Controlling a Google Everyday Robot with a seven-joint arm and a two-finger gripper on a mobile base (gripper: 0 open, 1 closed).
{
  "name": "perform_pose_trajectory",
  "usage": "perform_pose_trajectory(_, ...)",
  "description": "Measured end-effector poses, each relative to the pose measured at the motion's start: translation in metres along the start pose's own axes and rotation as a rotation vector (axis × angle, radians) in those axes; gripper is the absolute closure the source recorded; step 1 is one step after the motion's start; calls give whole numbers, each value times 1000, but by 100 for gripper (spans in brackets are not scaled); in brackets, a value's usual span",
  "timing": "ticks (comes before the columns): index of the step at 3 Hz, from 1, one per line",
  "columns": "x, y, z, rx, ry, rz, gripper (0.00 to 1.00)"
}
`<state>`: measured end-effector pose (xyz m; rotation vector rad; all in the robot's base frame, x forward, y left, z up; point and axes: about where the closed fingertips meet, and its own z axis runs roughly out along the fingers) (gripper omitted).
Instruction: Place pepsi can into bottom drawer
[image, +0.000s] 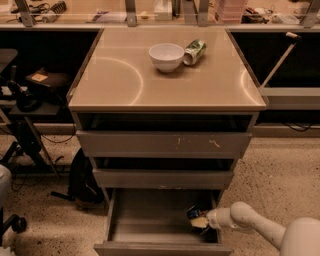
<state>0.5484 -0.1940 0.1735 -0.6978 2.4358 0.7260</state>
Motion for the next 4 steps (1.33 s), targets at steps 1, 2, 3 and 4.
perform_pose_trajectory(1, 0, 0, 0, 0, 0, 0, 28)
perform_pose_trajectory(2, 0, 0, 0, 0, 0, 0, 6)
perform_pose_trajectory(3, 0, 0, 0, 0, 0, 0, 0)
perform_pose_trajectory(4, 0, 0, 0, 0, 0, 0, 0)
